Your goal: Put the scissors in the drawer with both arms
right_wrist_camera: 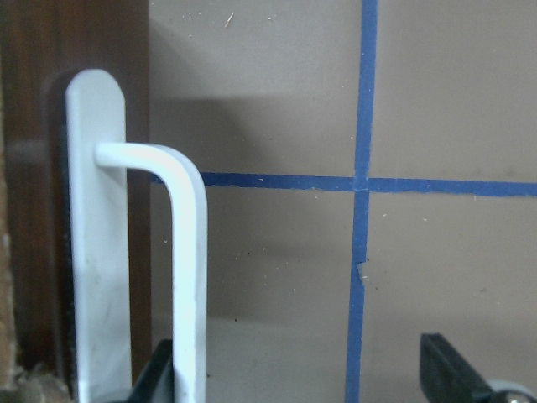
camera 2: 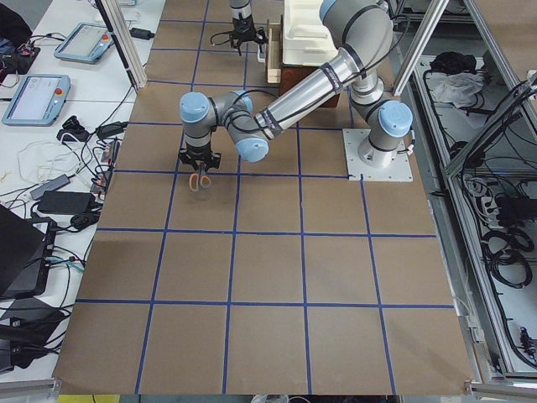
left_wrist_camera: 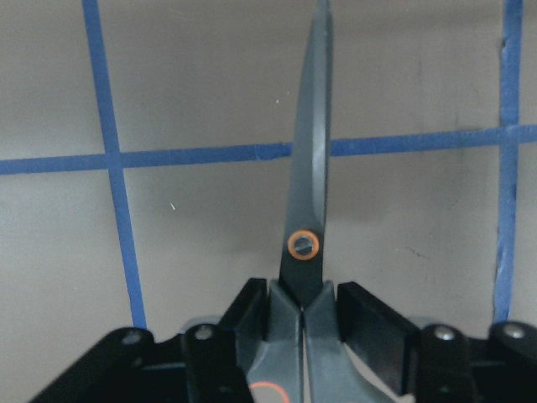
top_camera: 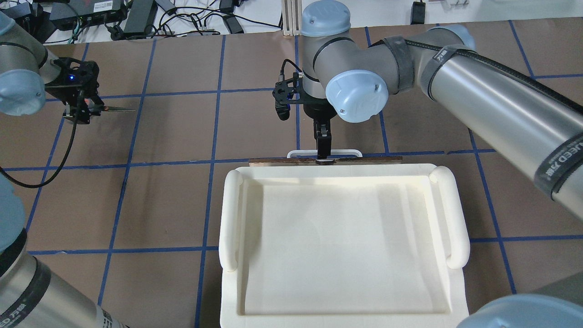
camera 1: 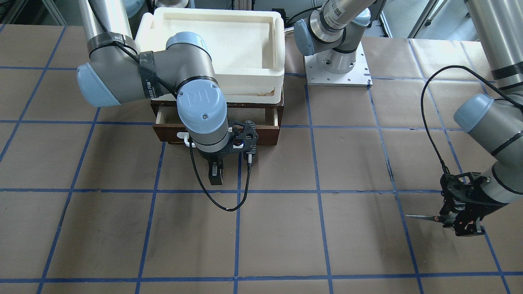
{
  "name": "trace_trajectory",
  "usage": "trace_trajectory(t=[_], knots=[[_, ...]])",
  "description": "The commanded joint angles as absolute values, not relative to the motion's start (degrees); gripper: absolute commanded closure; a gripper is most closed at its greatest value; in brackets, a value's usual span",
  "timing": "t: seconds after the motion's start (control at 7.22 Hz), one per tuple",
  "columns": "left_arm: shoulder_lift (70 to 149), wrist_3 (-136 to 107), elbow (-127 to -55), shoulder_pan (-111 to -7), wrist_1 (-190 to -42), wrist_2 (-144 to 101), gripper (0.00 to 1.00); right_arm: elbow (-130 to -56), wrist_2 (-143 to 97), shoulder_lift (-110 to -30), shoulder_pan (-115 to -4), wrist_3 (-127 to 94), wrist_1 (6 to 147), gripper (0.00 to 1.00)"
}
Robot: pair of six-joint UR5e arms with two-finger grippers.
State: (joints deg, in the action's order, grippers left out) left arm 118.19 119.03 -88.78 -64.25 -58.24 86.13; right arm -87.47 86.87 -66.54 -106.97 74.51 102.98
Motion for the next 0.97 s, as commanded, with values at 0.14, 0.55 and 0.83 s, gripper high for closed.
trace_trajectory(t=[0.14, 0.55, 0.83], knots=[[118.6, 118.9, -88.9, -64.2, -58.2, 85.8, 1.00, -86.8, 87.4, -66.2, -106.4, 74.5, 104.2, 0.00], [118.3, 118.9, -88.9, -64.2, -58.1, 85.4, 1.00, -86.5, 87.3, -64.7, -106.1, 74.6, 106.8, 0.00], [118.0, 118.9, -88.6, -64.2, -58.0, 86.0, 1.00, -84.2, 87.4, -64.6, -105.6, 74.7, 106.8, 0.00]])
